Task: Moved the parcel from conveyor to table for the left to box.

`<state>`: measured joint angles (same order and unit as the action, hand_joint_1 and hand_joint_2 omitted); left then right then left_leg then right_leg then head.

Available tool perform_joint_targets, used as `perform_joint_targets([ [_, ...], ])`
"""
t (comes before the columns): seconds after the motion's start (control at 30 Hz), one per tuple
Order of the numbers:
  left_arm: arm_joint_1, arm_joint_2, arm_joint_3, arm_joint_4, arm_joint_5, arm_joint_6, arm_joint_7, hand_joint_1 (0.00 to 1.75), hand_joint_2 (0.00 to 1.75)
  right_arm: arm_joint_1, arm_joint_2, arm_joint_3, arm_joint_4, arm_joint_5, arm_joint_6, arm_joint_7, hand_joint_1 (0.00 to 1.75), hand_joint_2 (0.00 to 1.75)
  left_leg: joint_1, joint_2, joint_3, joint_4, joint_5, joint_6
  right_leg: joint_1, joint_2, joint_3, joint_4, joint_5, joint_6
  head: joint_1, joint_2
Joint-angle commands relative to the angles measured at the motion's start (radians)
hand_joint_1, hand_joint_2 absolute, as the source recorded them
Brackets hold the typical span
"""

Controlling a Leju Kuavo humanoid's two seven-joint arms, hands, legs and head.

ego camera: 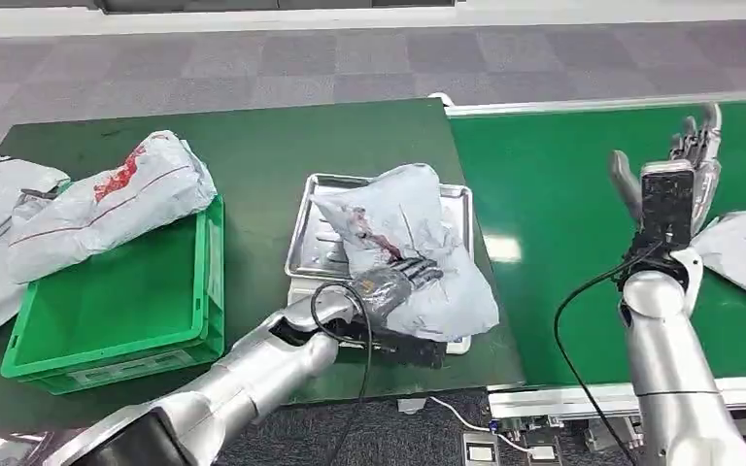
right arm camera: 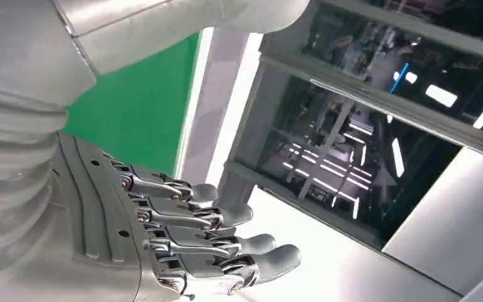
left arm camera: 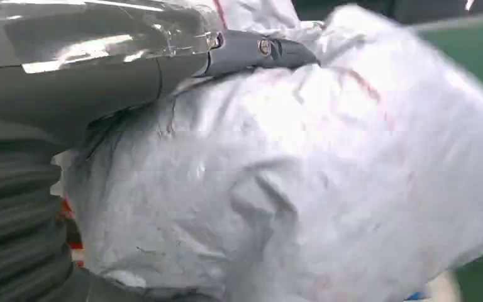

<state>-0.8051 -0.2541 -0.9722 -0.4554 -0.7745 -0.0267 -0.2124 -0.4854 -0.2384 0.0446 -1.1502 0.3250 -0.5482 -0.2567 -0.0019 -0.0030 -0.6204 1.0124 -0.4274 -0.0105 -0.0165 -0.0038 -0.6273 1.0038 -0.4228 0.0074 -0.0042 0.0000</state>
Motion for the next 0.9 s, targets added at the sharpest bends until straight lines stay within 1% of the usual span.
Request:
perform_joint_targets([
  [0.03, -0.075, -0.008, -0.328, 0.159, -0.114, -0.048, 0.082, 1.29, 1.75, -0.005, 0.013, -0.008, -0.048, 0.028, 0.015, 0.02, 0.0, 1.75, -0.001, 0.001, 0.005, -0.001, -0.001, 0.001, 0.0, 0.001, 0.004, 0.0, -0.001, 0.0, 0.0, 0.0],
  [0.13, -0.08, -0.013, -0.322, 0.158, -0.116, -0.045, 0.083, 1.29, 1.75, 0.009, 0.018, -0.006, -0.079, 0.044, 0.011, 0.038, 0.0, 1.75, 0.0, 0.003, 0.01, -0.002, -0.003, 0.001, 0.0, 0.002, 0.01, -0.002, -0.002, 0.0, 0.0, 0.0],
  [0.2, -0.08, -0.013, -0.322, 0.158, -0.116, -0.045, 0.083, 1.29, 1.75, 0.009, 0.018, -0.006, -0.079, 0.044, 0.011, 0.038, 0.0, 1.75, 0.0, 0.002, 0.011, -0.002, -0.003, 0.002, 0.0, 0.0, 0.011, -0.002, -0.002, 0.001, 0.0, 0.0],
  [0.23, -0.082, -0.013, -0.319, 0.158, -0.117, -0.044, 0.082, 1.75, 1.75, 0.009, 0.02, -0.004, -0.086, 0.043, 0.017, 0.031, 0.0, 1.75, 0.001, 0.003, 0.012, -0.003, -0.002, 0.001, 0.001, 0.001, 0.013, -0.004, -0.001, 0.001, 0.0, 0.0],
  [0.3, -0.103, -0.018, -0.325, 0.153, -0.132, -0.034, 0.088, 1.75, 1.75, -0.007, 0.036, 0.009, -0.102, 0.052, 0.025, 0.034, 0.0, 1.75, 0.0, 0.004, 0.014, -0.003, -0.002, 0.001, 0.0, 0.002, 0.014, -0.004, -0.001, 0.001, 0.0, 0.0],
  [0.5, -0.104, -0.02, -0.322, 0.154, -0.134, -0.034, 0.089, 1.75, 1.75, -0.005, 0.037, 0.009, -0.112, 0.061, 0.026, 0.044, 0.0, 1.75, 0.0, 0.004, 0.016, -0.004, -0.003, 0.001, 0.0, 0.003, 0.016, -0.004, -0.001, 0.001, 0.0, 0.0],
  [0.53, -0.104, -0.022, -0.311, 0.153, -0.137, 0.0, 0.106, 1.75, 1.75, 0.002, 0.039, 0.007, -0.126, 0.063, 0.031, 0.04, 0.0, 1.75, 0.0, 0.003, 0.016, -0.002, -0.003, 0.001, 0.0, 0.001, 0.016, -0.002, -0.003, 0.001, 0.0, 0.0],
  [0.57, -0.107, -0.026, -0.298, 0.148, -0.135, 0.03, 0.114, 1.75, 1.75, 0.011, 0.043, 0.009, -0.15, 0.068, 0.034, 0.035, 0.0, 1.75, 0.0, 0.004, 0.017, -0.004, -0.003, 0.001, 0.0, 0.002, 0.017, -0.003, -0.002, 0.001, 0.0, 0.0],
  [0.67, -0.113, -0.031, -0.225, 0.13, -0.101, 0.112, 0.128, 1.75, 1.75, 0.014, 0.062, 0.029, -0.209, 0.11, 0.061, 0.065, 0.0, 1.75, 0.0, 0.004, 0.016, -0.002, -0.003, 0.001, 0.0, 0.002, 0.016, -0.002, -0.002, 0.001, 0.0, 0.0],
  [0.8, -0.12, -0.029, -0.215, 0.128, -0.097, 0.112, 0.124, 1.75, 1.75, -0.001, 0.073, 0.036, -0.204, 0.123, 0.064, 0.076, 0.0, 1.75, 0.0, 0.005, 0.015, -0.002, -0.003, 0.001, 0.0, 0.004, 0.015, -0.002, -0.002, 0.001, 0.0, 0.0],
  [0.83, -0.12, -0.029, -0.215, 0.128, -0.097, 0.112, 0.124, 1.75, 1.75, -0.001, 0.073, 0.036, -0.204, 0.123, 0.064, 0.076, 0.0, 1.75, 0.001, 0.004, 0.015, -0.002, -0.003, 0.001, 0.001, 0.002, 0.015, -0.002, -0.002, 0.001, 0.0, 0.0],
  [0.9, -0.116, -0.025, -0.178, 0.119, -0.081, 0.157, 0.108, 1.75, 1.75, -0.016, 0.084, 0.03, -0.183, 0.129, 0.068, 0.074, 0.0, 1.75, 0.0, 0.004, 0.015, -0.002, -0.003, 0.001, 0.0, 0.003, 0.015, -0.002, -0.002, 0.001, 0.0, 0.0],
])
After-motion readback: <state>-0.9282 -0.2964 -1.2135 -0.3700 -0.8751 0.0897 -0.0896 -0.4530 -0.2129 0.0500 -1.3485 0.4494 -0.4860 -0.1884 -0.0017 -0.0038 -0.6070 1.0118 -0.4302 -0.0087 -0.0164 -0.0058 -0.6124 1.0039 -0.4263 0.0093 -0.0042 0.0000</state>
